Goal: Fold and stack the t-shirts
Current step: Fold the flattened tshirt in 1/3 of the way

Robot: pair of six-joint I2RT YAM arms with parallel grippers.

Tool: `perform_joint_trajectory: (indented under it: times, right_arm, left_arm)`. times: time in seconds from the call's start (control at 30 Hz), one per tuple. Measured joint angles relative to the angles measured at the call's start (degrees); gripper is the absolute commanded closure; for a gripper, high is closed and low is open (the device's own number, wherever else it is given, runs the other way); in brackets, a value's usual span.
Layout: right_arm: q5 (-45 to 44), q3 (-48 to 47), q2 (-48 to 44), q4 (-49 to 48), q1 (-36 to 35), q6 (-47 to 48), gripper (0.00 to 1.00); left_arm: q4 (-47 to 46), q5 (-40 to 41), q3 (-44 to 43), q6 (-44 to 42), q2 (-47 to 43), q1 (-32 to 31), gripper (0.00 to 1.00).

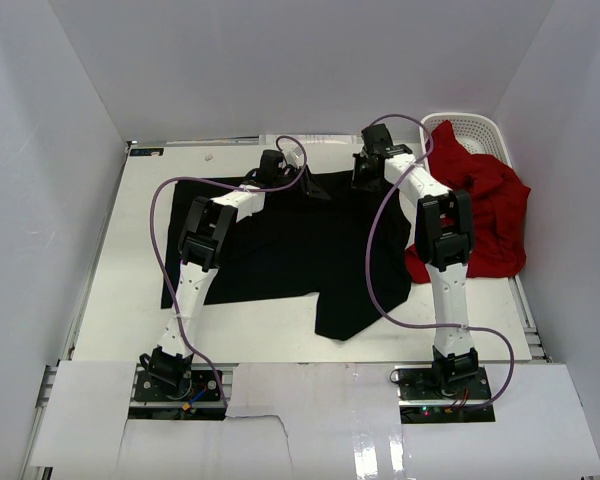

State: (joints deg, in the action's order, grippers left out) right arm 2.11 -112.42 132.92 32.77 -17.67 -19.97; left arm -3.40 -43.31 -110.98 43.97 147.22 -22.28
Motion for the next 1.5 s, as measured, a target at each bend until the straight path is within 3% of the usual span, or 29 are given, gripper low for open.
perform_joint_trajectory:
  times: [0.17,0.37,0.63,1.03,1.5]
  right_arm:
    - [1.33,-11.41,5.29,1.73,2.86,-0.02,0.89]
    - [4.57,-12.72,6.16,0.57,6.01,-0.37,0.53]
    - [8.57,-1.18,0.52,-1.97,6.21,1.03,0.52]
    - [12.07,25.29,-26.58,-6.84,1.77,2.67,0.52]
    - [13.16,29.79,-20.52,-9.09,1.79,2.43,0.52]
  left_arm:
    - [0.2,-0.02,0.0,-0.15,-0.02,0.04,0.58]
    - [0.39,-0.02,0.0,-0.5,-0.09,0.04,0.58]
    - [0.39,-0.02,0.0,-0.46,-0.09,0.09,0.58]
    - [0.42,0.0,0.0,-0.46,-0.09,0.09,0.58]
    - [0.44,0.0,0.0,-0.46,-0.09,0.09,0.58]
